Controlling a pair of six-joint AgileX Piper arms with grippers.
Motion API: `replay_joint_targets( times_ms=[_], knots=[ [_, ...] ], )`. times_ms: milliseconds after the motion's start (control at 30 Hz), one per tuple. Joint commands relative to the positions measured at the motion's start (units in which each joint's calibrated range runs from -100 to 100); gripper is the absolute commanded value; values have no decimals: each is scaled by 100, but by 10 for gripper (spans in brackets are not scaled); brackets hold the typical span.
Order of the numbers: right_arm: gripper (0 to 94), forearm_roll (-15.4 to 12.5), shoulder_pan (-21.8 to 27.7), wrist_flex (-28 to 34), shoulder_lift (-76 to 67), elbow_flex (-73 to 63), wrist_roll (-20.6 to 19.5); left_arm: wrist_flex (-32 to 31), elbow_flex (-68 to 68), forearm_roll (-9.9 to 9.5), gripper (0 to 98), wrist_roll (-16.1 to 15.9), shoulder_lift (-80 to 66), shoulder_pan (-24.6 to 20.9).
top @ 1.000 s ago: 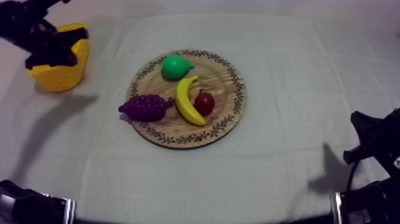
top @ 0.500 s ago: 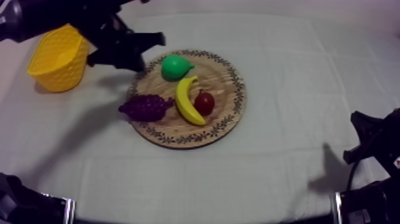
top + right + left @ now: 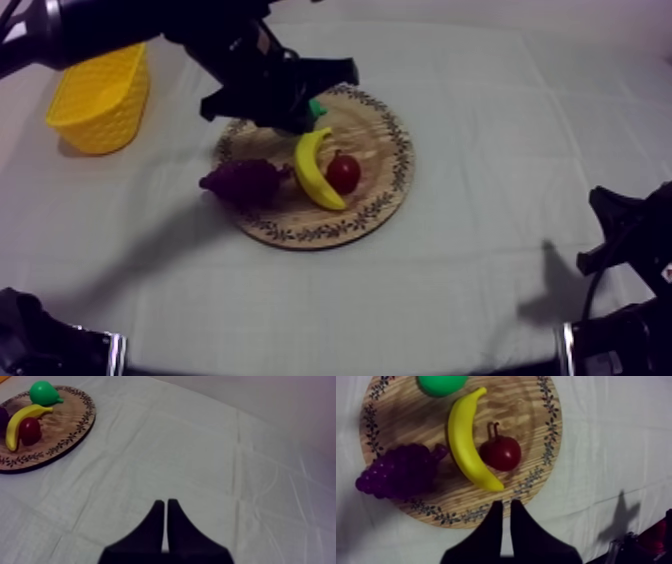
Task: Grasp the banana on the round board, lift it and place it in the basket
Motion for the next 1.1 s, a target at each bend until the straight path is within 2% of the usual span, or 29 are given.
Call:
replay_joint_targets(
  times_ms=[0, 200, 333, 633, 1067],
  knots=[
    [4, 0, 2, 9, -1, 4, -1, 35, 33, 13, 211, 6, -20, 11],
    [4, 0, 2, 9, -1, 4, -1, 146, 202, 39, 434, 44, 27, -63],
    [4, 0, 2, 9, -1, 4, -1, 231, 262, 76, 523, 100, 213, -173],
    [4, 0, 2, 9, -1, 4, -1, 356, -262, 86, 574, 24, 1137, -271],
    [4, 0, 2, 9, -1, 4, -1, 995, -1504, 114, 569, -100, 2696, -378]
  ],
)
